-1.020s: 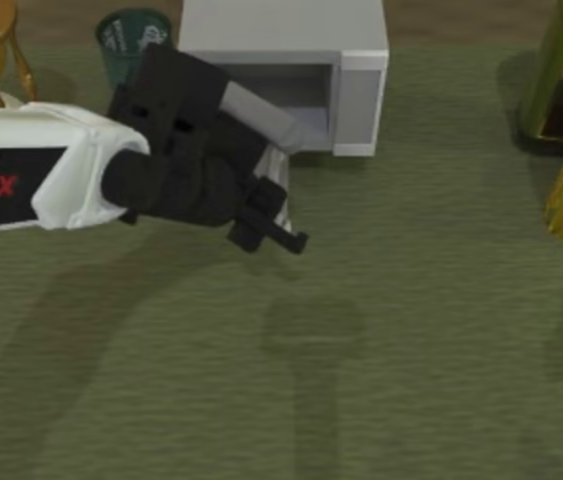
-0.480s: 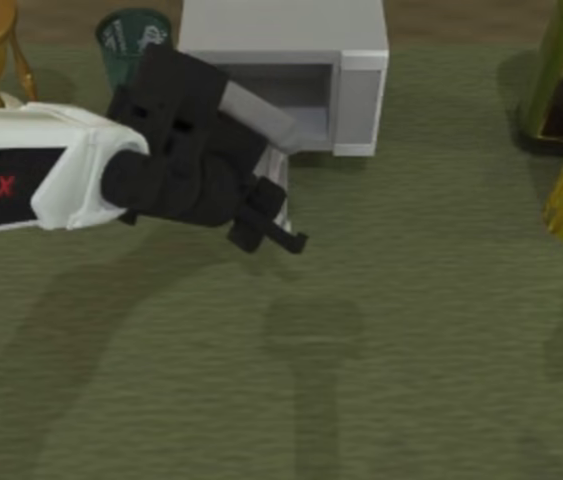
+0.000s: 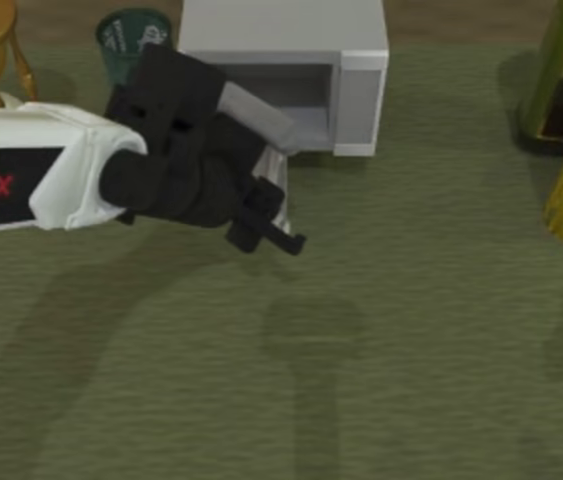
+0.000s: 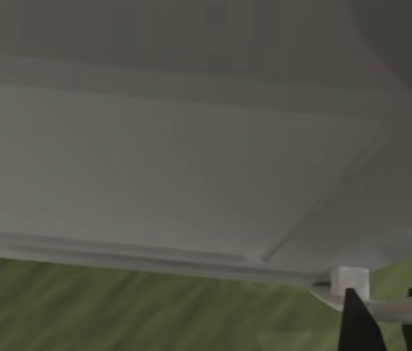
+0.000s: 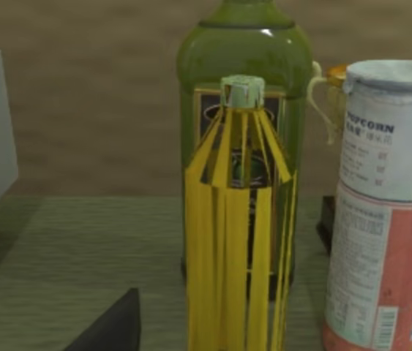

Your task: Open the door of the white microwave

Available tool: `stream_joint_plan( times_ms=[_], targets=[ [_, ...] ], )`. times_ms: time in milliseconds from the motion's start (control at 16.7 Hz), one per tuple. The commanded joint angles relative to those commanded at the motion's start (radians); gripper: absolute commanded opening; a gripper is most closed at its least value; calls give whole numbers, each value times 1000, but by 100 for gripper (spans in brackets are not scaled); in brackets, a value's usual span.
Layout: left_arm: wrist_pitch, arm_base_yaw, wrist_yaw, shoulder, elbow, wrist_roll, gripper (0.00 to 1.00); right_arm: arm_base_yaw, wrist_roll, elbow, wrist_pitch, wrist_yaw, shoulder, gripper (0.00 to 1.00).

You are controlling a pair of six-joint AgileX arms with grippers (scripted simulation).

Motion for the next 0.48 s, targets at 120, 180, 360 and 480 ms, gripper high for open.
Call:
stream_joint_plan(
  times_ms=[120,180,360,480],
  targets=[
    [-2,11,14,-7,-4,22,0,0,0,0,0,0,0,100],
    [-2,16,21,-11,-6,32,0,0,0,0,0,0,0,100],
    [-8,30,38,-15,-14,60,0,0,0,0,0,0,0,100],
    [-8,30,38,-15,-14,60,0,0,0,0,0,0,0,100]
  ],
)
